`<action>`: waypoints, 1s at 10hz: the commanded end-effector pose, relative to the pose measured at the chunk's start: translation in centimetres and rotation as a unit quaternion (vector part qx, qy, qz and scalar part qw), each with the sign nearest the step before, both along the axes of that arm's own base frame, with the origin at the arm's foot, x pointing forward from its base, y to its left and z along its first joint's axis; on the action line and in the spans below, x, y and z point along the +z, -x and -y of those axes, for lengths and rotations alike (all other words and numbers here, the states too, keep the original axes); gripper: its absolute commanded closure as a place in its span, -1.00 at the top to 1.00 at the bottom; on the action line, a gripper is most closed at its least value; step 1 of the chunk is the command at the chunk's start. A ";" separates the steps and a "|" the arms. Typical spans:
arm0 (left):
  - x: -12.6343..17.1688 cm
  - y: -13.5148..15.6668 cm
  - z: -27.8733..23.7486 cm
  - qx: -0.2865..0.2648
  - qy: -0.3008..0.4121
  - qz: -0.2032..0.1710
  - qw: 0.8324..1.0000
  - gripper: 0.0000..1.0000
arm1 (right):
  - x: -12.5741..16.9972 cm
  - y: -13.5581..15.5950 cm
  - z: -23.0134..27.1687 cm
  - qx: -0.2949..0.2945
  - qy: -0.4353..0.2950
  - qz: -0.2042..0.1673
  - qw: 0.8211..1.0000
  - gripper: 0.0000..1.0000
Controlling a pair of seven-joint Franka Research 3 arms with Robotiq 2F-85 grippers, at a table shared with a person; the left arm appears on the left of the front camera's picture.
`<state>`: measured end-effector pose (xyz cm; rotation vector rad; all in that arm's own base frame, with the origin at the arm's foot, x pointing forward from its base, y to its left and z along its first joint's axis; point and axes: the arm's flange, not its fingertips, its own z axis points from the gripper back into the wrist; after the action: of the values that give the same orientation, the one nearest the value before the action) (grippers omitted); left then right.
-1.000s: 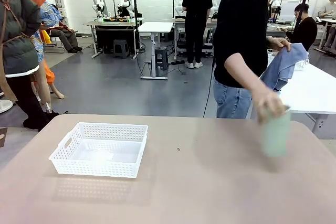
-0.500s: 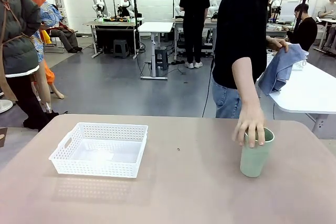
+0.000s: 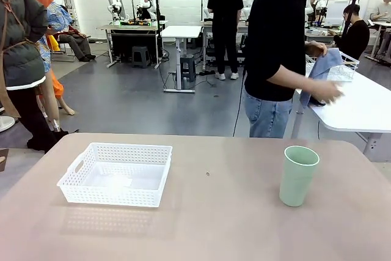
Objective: Clean and organize the cups into the basket.
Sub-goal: Pick up the Organizing basket and move it to the center of the table, then pick up the Reusable plastic cup from the right side of the table and place it inside the Organizing basket.
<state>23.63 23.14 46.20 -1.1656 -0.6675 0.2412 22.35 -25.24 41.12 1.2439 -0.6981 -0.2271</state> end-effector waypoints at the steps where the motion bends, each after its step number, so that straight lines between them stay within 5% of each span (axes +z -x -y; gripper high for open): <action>1: 0.1 0.0 -0.3 -0.005 -0.002 0.001 1.000 1.00 | 0.1 -0.1 0.1 0.008 -0.001 0.002 1.000 1.00; 3: 0.0 0.0 0.0 0.000 0.000 0.000 1.000 1.00 | 0.0 0.0 0.0 0.000 0.000 0.000 1.000 1.00; 5: 0.3 -2.1 5.0 -0.066 -0.147 -0.041 0.986 1.00 | 0.9 -2.0 -5.3 0.095 0.194 0.170 0.962 1.00; 7: 2.0 -3.5 8.8 -0.120 -0.259 -0.093 0.954 1.00 | 0.0 -4.4 -8.9 0.210 0.213 0.232 0.926 1.00; 9: 4.5 -5.8 13.5 -0.177 -0.330 -0.180 0.910 1.00 | -2.0 -6.9 -11.5 0.353 0.251 0.278 0.857 1.00; 10: 5.3 -7.0 15.5 -0.201 -0.354 -0.225 0.885 1.00 | -3.0 -7.8 -12.2 0.387 0.254 0.280 0.841 1.00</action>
<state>29.52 8.54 50.30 -0.5289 -0.2011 -0.0595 29.37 -12.30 40.31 0.9827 -0.6472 0.8929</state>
